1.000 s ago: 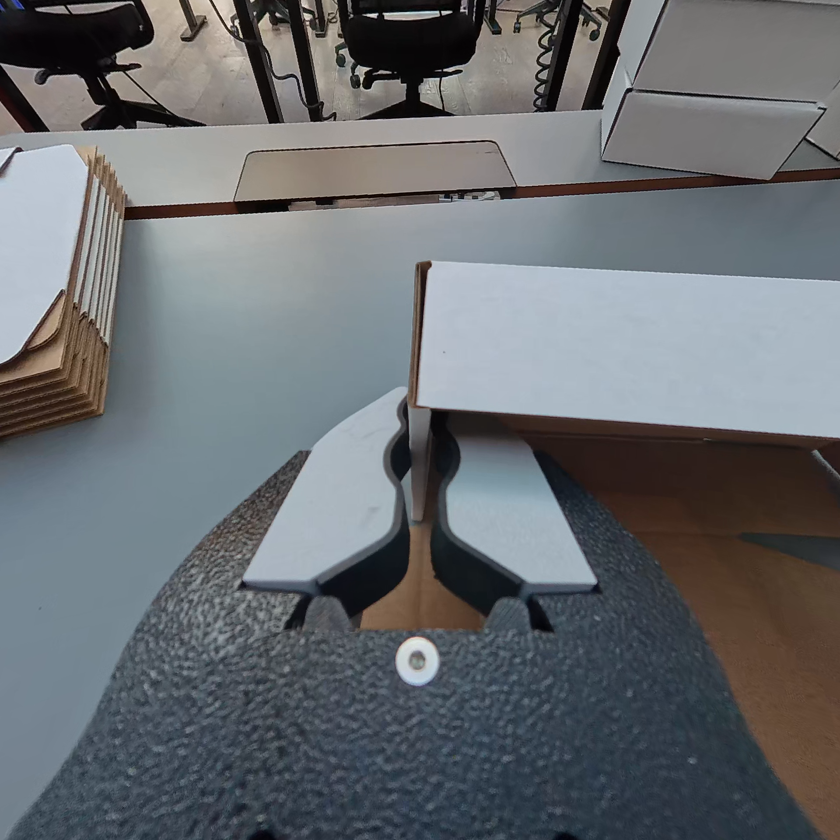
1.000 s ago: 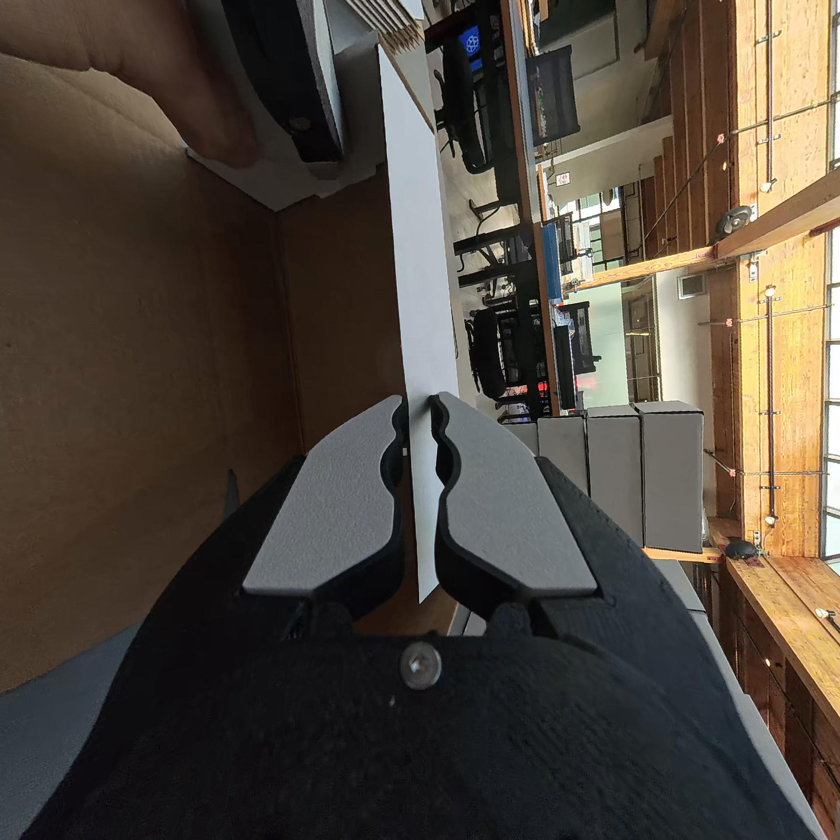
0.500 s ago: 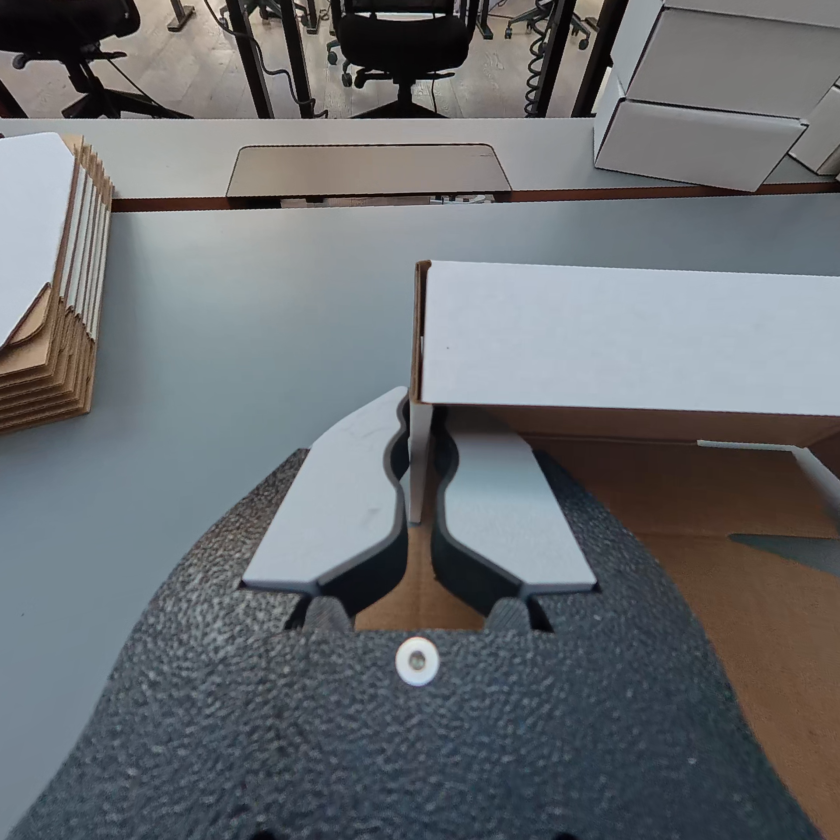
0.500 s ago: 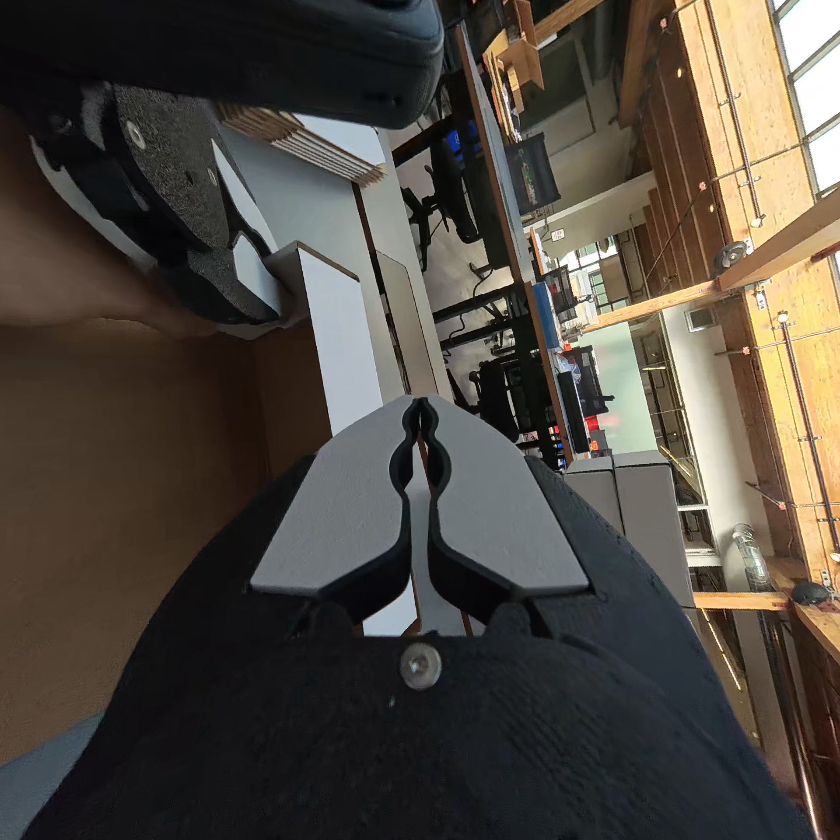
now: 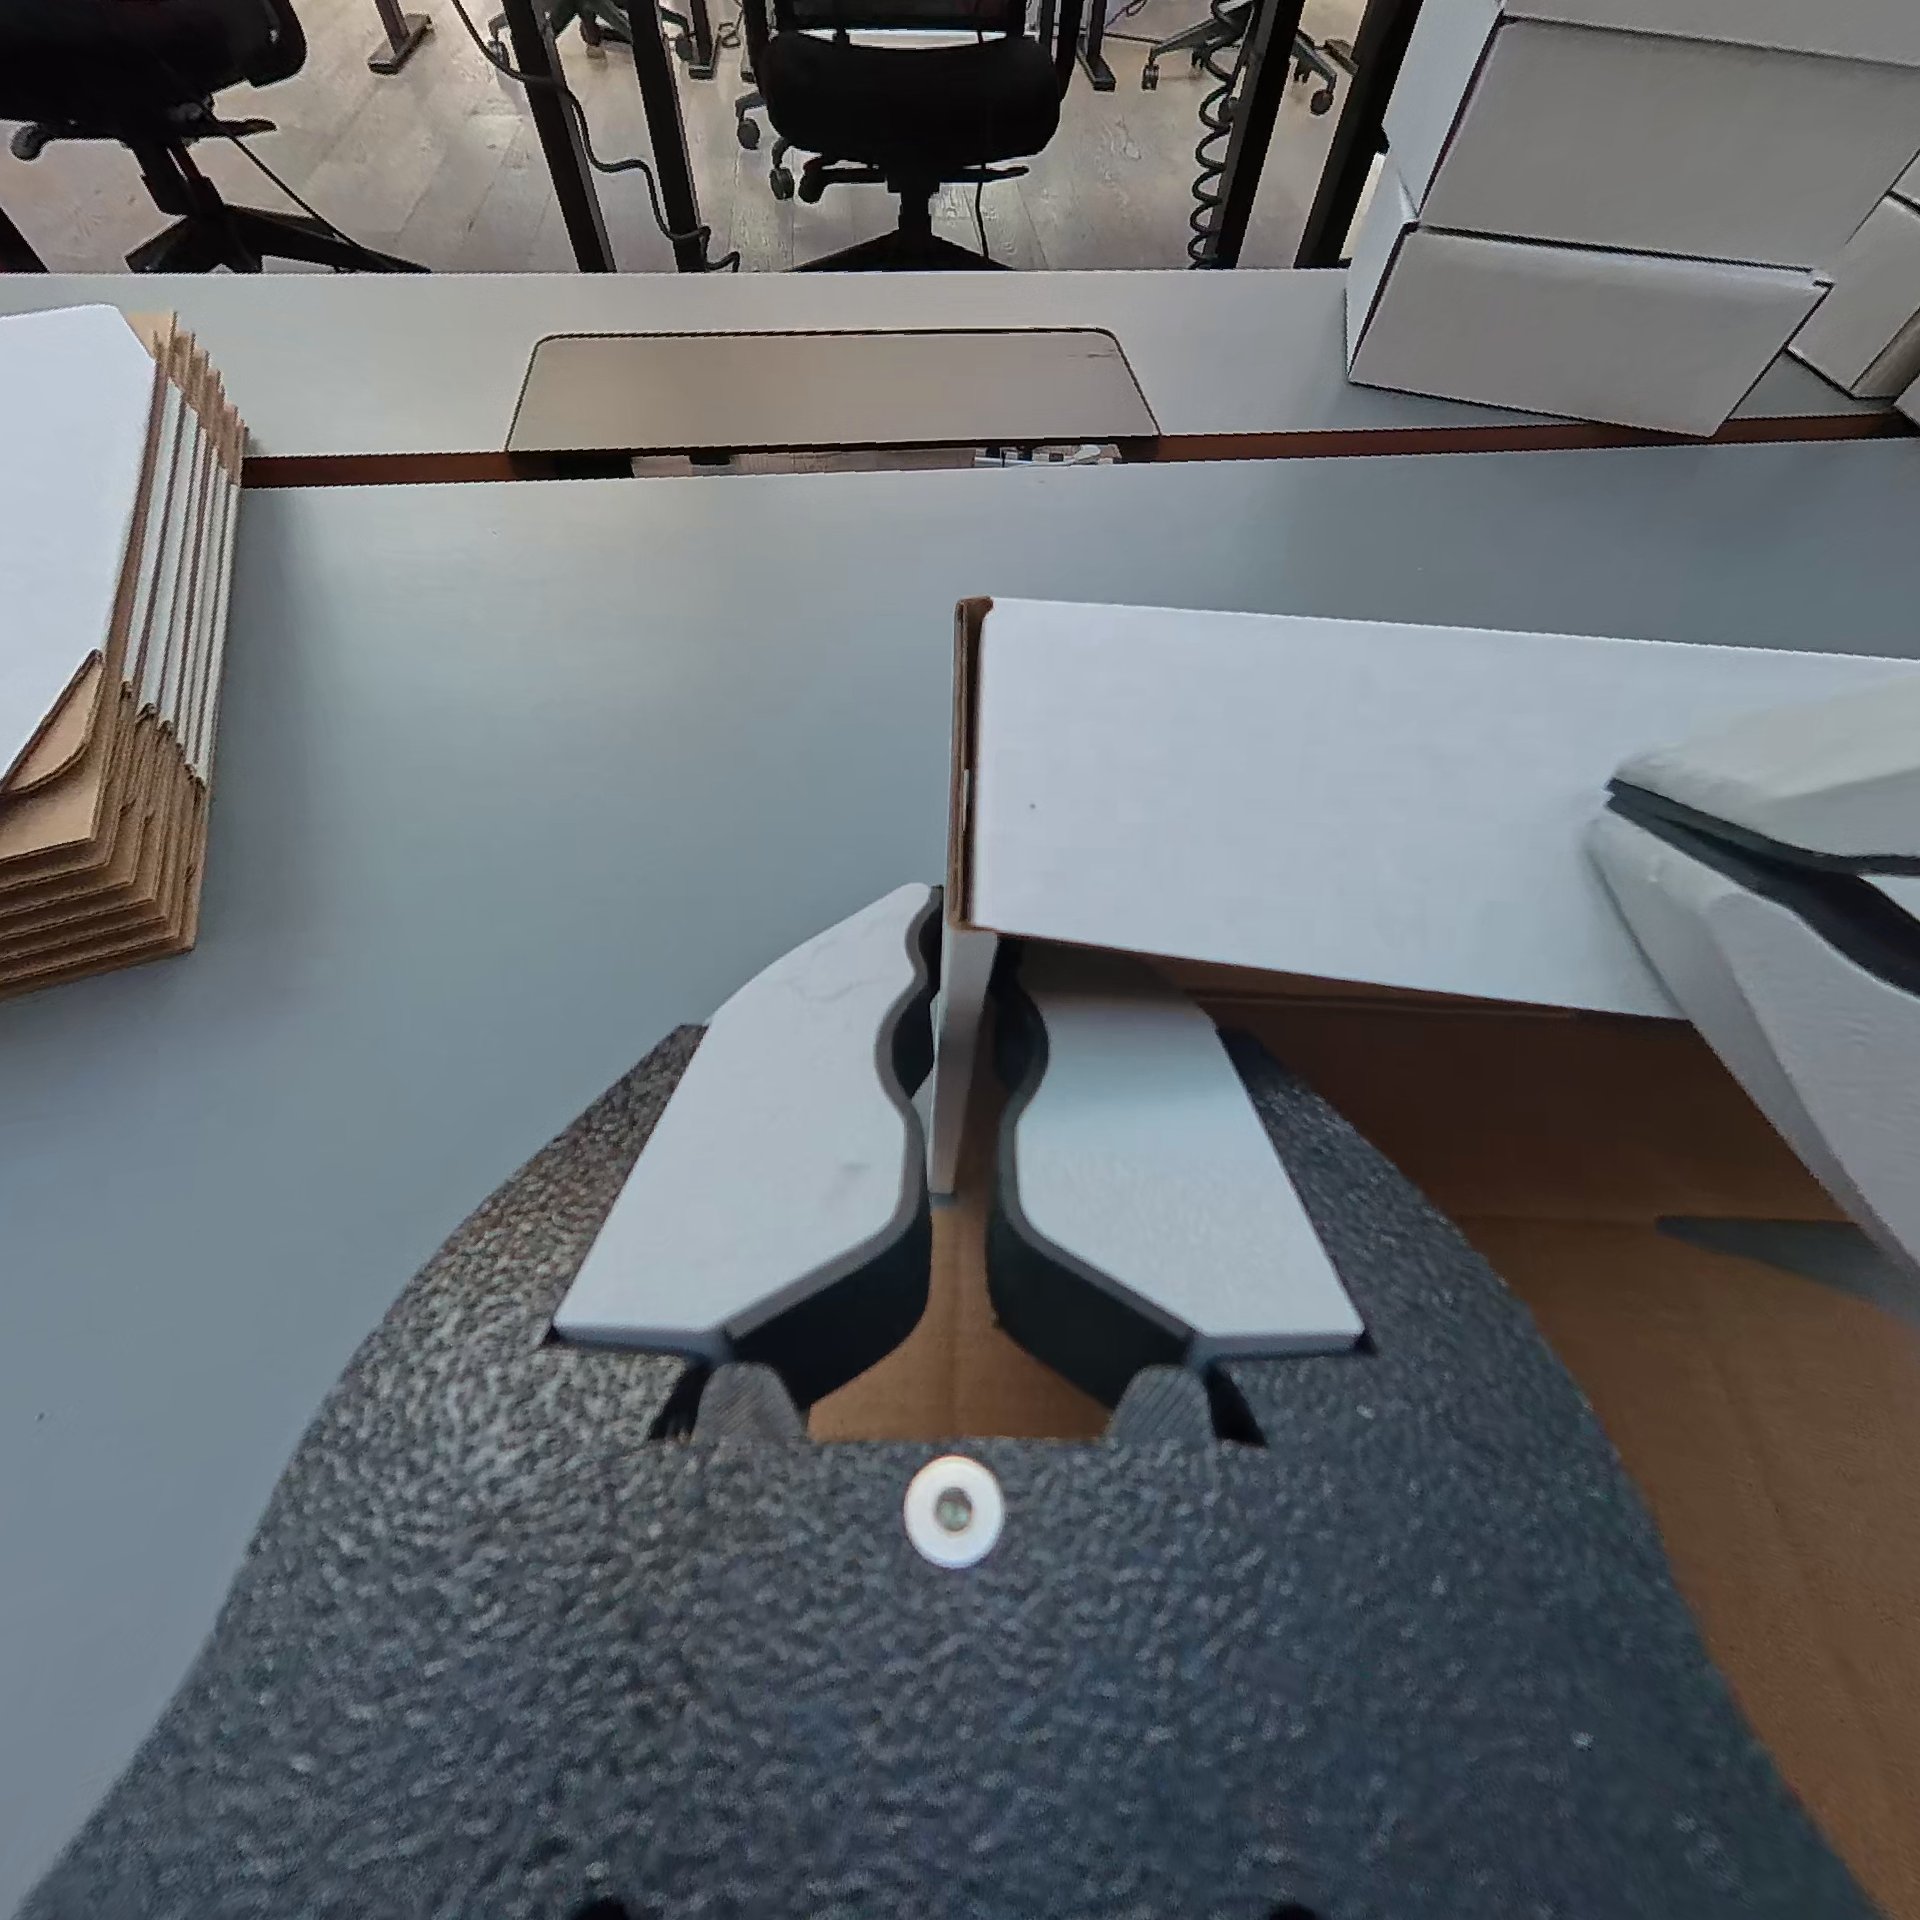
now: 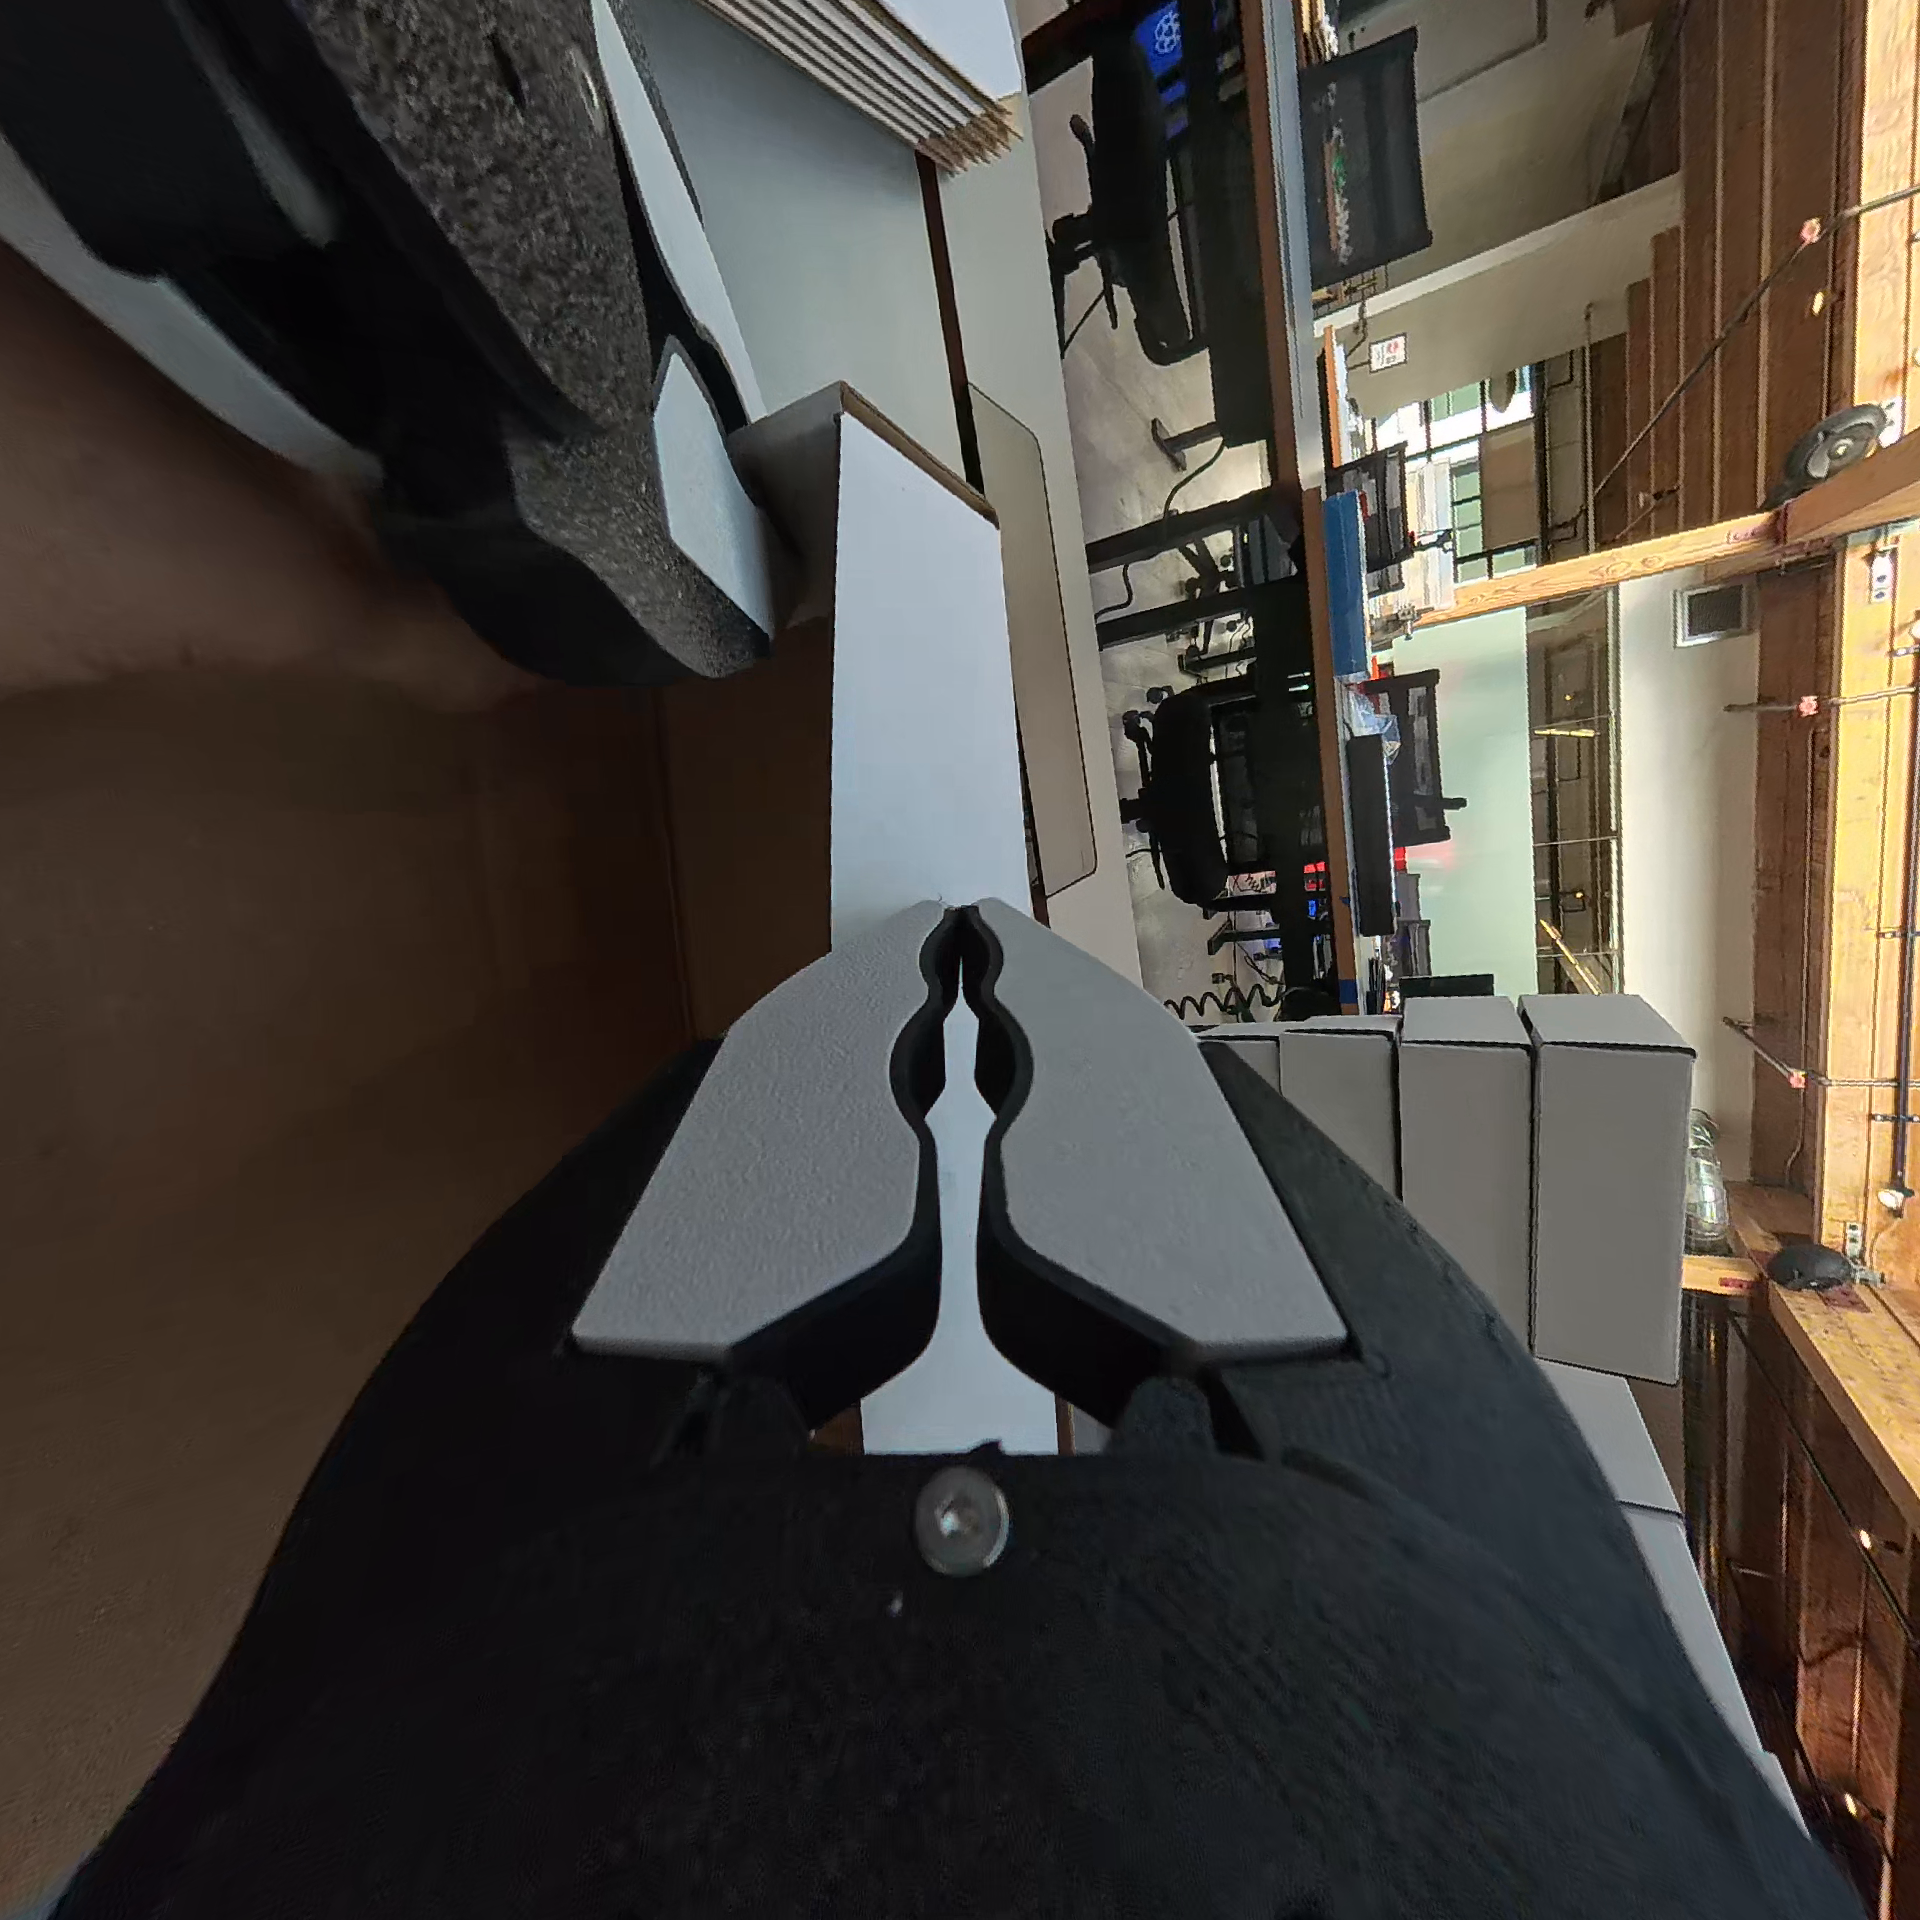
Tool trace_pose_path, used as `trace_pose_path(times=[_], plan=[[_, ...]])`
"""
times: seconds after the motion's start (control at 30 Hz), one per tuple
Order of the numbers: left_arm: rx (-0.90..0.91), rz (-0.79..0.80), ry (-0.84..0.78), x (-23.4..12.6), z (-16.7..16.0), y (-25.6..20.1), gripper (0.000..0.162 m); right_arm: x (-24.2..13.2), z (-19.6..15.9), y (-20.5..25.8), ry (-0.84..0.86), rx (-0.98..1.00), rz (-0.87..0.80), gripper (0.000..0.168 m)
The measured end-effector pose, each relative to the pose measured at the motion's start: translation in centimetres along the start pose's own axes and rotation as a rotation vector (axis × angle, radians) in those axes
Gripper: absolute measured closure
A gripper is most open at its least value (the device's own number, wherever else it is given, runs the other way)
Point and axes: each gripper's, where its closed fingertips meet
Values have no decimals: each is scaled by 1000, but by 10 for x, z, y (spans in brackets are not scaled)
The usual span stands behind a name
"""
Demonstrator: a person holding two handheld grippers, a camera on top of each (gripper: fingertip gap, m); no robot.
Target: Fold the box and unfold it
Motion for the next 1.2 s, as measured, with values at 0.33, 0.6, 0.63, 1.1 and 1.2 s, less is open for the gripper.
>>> trace_pose_path(times=[0.33,0.6,0.63,1.1,1.2], plan=[[-28,41,-56,-7,6,8,156,-75,-30,-22,-67,93,-350,168],[-73,94,-109,-33,35,24,156,-77,-57,-52,-4,156,-398,168],[-57,105,-117,-38,40,27,156,-76,-56,-56,-4,163,-405,168],[-39,170,-158,-74,62,49,155,-56,-22,-15,45,304,-311,168],[-38,164,-163,-76,65,50,155,-60,-19,-14,64,282,-346,168]])
Point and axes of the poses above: each gripper's, where its closed fingertips meet, x out along the fingers, z out of its top, y = z × x across the jaws, and after that the axes turned 3 degrees about z, right-handed
